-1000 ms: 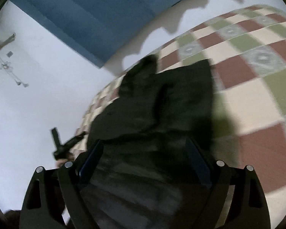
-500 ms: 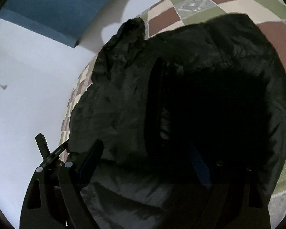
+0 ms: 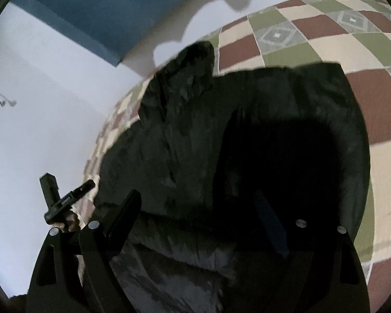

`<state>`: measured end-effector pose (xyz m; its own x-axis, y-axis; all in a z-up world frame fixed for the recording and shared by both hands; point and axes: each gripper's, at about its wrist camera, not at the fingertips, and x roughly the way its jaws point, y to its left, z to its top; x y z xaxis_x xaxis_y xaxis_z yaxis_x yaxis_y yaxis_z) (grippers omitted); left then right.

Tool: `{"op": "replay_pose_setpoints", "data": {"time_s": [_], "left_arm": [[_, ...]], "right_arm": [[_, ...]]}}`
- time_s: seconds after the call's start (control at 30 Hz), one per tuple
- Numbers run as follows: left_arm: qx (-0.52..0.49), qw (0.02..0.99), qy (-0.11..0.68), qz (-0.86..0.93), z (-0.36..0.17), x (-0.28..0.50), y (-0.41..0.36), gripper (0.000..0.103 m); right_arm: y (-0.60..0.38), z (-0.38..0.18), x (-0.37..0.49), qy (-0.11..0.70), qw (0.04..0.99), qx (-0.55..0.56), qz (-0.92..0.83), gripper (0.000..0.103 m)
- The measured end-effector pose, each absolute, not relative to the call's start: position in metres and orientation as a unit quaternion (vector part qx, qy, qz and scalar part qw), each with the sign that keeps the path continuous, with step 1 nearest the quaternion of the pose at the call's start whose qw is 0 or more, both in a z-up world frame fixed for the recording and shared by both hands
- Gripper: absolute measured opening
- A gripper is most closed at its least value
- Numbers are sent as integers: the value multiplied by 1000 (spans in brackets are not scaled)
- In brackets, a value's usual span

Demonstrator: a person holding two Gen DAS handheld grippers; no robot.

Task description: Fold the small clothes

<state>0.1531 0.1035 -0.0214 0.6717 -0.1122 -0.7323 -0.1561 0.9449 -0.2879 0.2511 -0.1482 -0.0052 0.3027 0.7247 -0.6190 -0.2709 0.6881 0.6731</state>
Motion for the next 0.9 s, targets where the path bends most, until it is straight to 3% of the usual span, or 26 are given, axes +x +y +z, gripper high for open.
{"op": "replay_pose_setpoints", "data": {"time_s": [0.33,0.47,0.7,0.9], "left_arm": [[-251,879,405,-5,-31,267,122,67],[-237,881,409,0,-37,314,117,67],[-225,882,414,-9,-49,384,110,67],[-276,855,437,-48,-68,441,108,70]], "right_arm": [[-131,-2,351,492,758,292,312,87],[-116,-9,397,496,747,323,304,86],[-69,-30,465,521,750,288,288,80],[-31,-47,515,525,753,280,281,77]]}}
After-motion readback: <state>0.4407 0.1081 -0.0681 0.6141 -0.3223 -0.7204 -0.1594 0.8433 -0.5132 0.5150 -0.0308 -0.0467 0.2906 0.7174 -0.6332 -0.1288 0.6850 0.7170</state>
